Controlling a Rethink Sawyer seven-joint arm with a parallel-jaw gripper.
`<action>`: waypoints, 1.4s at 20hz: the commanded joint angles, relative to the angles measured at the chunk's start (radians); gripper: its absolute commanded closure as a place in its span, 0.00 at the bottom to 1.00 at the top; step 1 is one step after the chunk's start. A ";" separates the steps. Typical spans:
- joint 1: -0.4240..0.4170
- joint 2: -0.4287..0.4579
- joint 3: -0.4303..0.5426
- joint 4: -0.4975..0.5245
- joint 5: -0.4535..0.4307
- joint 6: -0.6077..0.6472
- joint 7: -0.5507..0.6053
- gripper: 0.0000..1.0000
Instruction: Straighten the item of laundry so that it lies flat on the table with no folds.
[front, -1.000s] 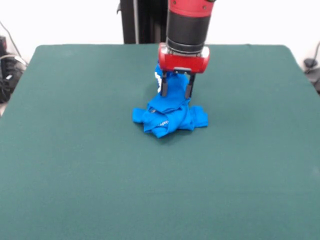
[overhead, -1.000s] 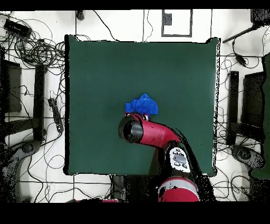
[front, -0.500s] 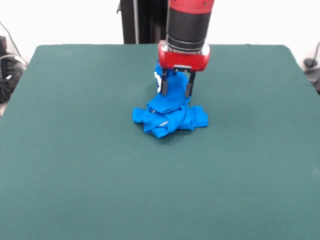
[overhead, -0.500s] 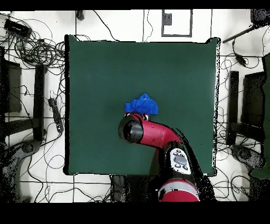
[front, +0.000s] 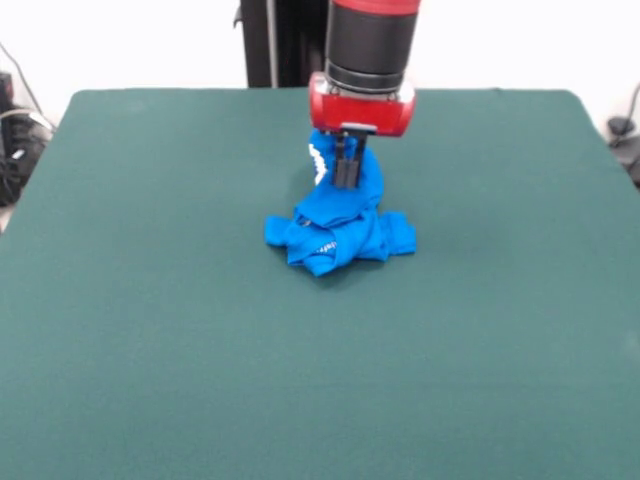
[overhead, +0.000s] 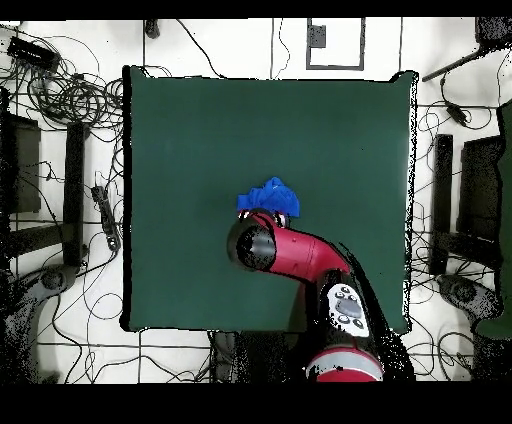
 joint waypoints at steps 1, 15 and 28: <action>0.004 0.000 0.111 0.089 0.010 0.008 0.185 1.00; 0.004 -0.023 0.108 0.096 0.008 0.056 0.164 0.00; -0.002 -0.025 0.112 0.161 -0.027 0.007 0.155 0.00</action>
